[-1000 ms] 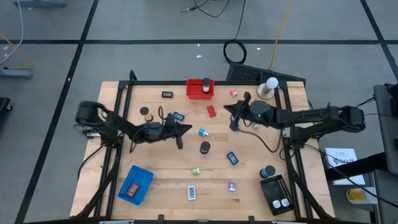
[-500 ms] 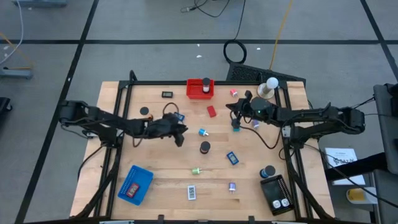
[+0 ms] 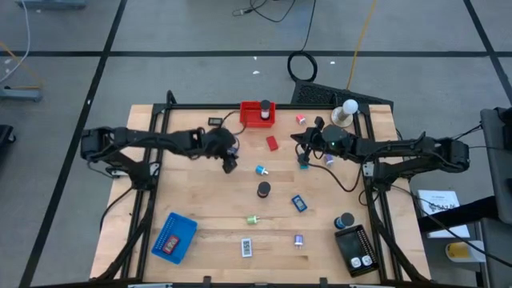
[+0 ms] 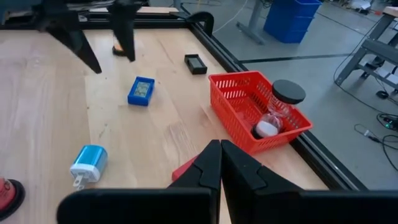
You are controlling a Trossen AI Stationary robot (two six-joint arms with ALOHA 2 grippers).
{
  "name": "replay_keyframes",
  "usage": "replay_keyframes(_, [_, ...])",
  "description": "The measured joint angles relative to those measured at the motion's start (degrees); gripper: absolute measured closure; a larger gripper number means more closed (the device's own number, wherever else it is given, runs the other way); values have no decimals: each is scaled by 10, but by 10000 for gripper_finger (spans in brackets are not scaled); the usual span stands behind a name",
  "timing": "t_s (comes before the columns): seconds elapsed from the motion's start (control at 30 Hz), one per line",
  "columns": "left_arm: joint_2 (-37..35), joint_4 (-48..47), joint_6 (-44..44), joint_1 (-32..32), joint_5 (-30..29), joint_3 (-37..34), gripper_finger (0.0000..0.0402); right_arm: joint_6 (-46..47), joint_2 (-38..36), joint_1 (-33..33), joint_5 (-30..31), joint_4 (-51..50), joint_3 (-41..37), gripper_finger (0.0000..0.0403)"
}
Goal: Pick & Place Office items
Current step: Put the top blue digital timer into the blue bin
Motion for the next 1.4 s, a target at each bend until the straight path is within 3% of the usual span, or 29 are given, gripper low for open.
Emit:
replay_keyframes(0.2, [0, -63, 115, 51, 31, 35, 106, -2, 0, 0, 0, 1, 0, 403])
replay_keyframes(0.6, [97, -33, 290, 99, 95, 36, 115, -2, 0, 0, 0, 1, 0, 403])
replay_keyframes(0.83, [156, -22, 354, 102, 75, 36, 125, -4, 0, 1, 0, 1, 0, 403])
replay_keyframes(1.0, [159, -27, 339, 101, 73, 37, 152, -5, 0, 1, 0, 1, 0, 403])
replay_keyframes(1.27, [152, -71, 273, 93, 70, 36, 245, -13, 0, 1, 0, 1, 0, 403])
replay_keyframes(1.4, [150, -92, 212, 77, 60, 38, 254, -13, 0, 1, 0, 1, 0, 403])
